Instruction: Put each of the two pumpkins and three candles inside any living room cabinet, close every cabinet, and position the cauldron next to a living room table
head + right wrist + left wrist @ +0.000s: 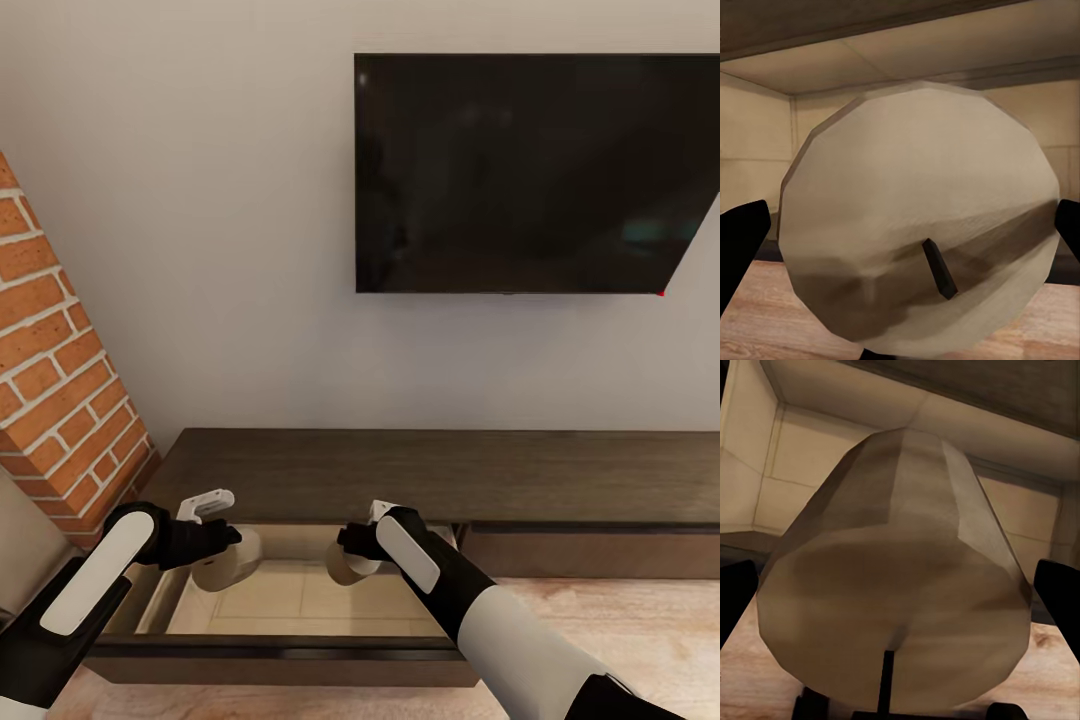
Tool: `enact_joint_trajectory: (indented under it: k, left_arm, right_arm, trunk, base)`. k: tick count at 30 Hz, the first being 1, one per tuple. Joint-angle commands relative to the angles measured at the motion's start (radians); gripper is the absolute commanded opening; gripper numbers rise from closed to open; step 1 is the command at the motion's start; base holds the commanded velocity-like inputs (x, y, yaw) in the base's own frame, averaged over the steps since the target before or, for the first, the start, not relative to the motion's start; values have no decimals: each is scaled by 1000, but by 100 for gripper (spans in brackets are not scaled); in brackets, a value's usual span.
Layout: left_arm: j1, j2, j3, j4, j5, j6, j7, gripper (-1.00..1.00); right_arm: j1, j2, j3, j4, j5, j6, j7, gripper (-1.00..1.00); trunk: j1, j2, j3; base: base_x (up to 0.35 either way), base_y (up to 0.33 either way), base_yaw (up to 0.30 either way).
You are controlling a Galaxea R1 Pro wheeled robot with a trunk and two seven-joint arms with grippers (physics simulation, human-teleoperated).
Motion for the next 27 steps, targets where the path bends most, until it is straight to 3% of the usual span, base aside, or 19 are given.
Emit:
enact_joint_trajectory:
  k: [1, 27]
  left_arm:
    - [-1, 1, -2, -2, 8, 1, 11, -100]
    - [-1, 1, -2, -1, 8, 1, 11, -100]
  right_arm:
    - [-1, 0, 3, -1, -9, 0, -9, -100]
    - [-1, -3, 3, 2, -9, 0, 46, -100]
  trunk:
    - [0, -1, -1]
    - [8, -15, -7]
  base:
    - [5, 59, 0]
    - [53, 59, 0]
